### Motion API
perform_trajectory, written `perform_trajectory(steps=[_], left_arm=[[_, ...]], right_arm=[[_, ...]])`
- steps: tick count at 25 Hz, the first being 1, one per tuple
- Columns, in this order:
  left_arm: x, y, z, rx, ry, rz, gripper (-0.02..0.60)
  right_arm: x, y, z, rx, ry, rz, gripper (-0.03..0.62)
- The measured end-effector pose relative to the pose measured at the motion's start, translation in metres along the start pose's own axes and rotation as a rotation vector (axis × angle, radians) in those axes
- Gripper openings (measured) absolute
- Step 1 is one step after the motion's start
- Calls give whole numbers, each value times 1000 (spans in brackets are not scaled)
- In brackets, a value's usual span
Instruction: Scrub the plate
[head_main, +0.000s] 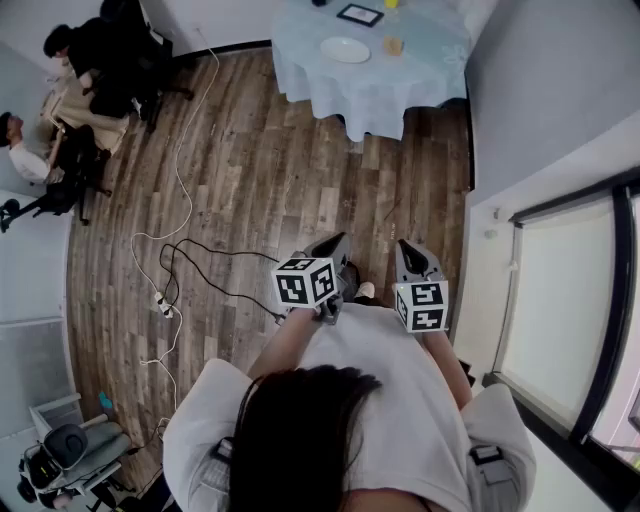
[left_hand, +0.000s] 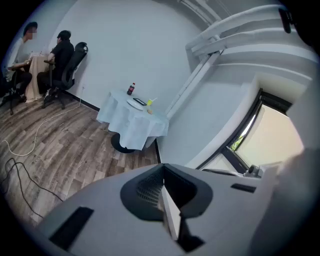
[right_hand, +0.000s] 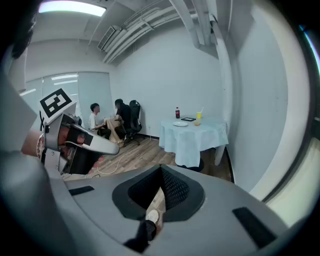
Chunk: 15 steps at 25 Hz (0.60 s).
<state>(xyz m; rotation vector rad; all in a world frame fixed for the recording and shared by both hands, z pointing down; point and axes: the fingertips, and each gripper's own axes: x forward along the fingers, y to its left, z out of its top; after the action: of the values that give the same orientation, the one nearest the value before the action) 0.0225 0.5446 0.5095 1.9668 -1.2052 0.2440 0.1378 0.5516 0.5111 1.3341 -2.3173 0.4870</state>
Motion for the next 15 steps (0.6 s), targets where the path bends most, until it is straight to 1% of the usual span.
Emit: perform_trajectory(steps=[6,12,15], left_arm=[[5,11,5,-10,-9,8,9],[19,22,18,13,6,0,9],[33,22,30,32,18,-15,9]], right_arm=[[10,-1,4,49,-16,35,35],[27,-5,10,53,9,25,35],[38,-15,16,85,19,14,35]])
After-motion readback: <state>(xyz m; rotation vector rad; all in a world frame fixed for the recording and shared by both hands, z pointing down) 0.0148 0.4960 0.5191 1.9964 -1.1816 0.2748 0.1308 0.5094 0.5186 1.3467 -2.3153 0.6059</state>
